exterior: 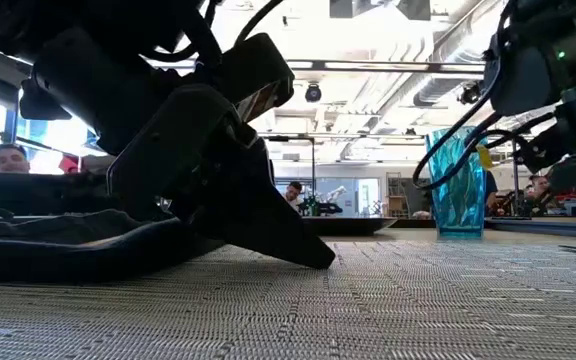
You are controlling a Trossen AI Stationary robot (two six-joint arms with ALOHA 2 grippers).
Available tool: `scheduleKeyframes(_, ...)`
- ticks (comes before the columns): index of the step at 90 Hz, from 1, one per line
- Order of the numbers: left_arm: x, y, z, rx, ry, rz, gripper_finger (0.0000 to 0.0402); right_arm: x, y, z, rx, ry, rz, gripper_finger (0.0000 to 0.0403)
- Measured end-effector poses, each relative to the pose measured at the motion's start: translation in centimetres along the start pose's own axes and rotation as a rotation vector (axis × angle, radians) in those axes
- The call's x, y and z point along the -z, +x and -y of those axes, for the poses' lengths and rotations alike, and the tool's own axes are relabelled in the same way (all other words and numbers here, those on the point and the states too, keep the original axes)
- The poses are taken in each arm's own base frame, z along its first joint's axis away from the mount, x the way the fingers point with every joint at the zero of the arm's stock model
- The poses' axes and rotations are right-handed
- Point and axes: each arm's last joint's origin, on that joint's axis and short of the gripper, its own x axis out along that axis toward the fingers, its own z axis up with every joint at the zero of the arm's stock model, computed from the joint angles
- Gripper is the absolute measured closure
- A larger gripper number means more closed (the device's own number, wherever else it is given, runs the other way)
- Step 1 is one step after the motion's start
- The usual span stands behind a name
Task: Set table place
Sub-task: Put the orange table spoon to the right of the orange table knife on the gray tablemat
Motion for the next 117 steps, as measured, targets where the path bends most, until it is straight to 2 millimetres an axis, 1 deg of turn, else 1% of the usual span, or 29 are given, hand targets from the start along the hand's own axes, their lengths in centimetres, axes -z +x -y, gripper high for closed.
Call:
scheduleKeyframes(11, 0.0, 0.0, 0.0, 0.000, 0.007, 0.000, 0.0273, 0.1, 0.0, 0.1, 0.001, -0.083, -0.034, 0.0265)
scheduleKeyframes(20, 0.0, 0.0, 0.0, 0.000, 0.007, 0.000, 0.0273, 0.0, -0.1, 0.5, 0.028, -0.144, -0.076, 0.0265)
scheduleKeyframes(36, 0.0, 0.0, 0.0, -0.001, 0.000, 0.000, 0.0273, -0.4, -0.1, 1.1, 0.069, -0.334, -0.096, 0.0268)
scheduleKeyframes(45, 0.0, 0.0, 0.0, 0.000, -0.003, 0.007, 0.0273, -0.8, -0.2, 1.0, 0.052, -0.443, -0.092, 0.0281)
scheduleKeyframes(55, -0.1, 0.0, 0.0, 0.002, -0.010, 0.014, 0.0273, -1.4, -0.2, 1.2, 0.048, -0.519, -0.088, 0.0310)
scheduleKeyframes(60, -0.1, 0.0, 0.0, 0.002, -0.015, 0.016, 0.0273, -1.7, 0.0, 1.4, 0.053, -0.521, -0.097, 0.0328)
scheduleKeyframes(72, -0.1, 0.0, 0.0, 0.003, -0.017, 0.017, 0.0273, -2.4, 1.0, 2.3, 0.062, -0.455, -0.159, 0.0373)
scheduleKeyframes(82, -0.1, 0.0, 0.0, 0.003, -0.019, 0.018, 0.0273, -3.0, 1.7, 2.6, 0.046, -0.404, -0.159, 0.0397)
scheduleKeyframes(93, -0.1, 0.0, 0.0, 0.003, -0.018, 0.018, 0.0273, -3.4, 2.1, 2.9, 0.058, -0.384, -0.145, 0.0400)
scheduleKeyframes(117, -0.2, 0.0, 0.0, 0.004, -0.019, 0.021, 0.0273, -3.3, 2.9, 3.0, 0.039, -0.432, -0.147, 0.0399)
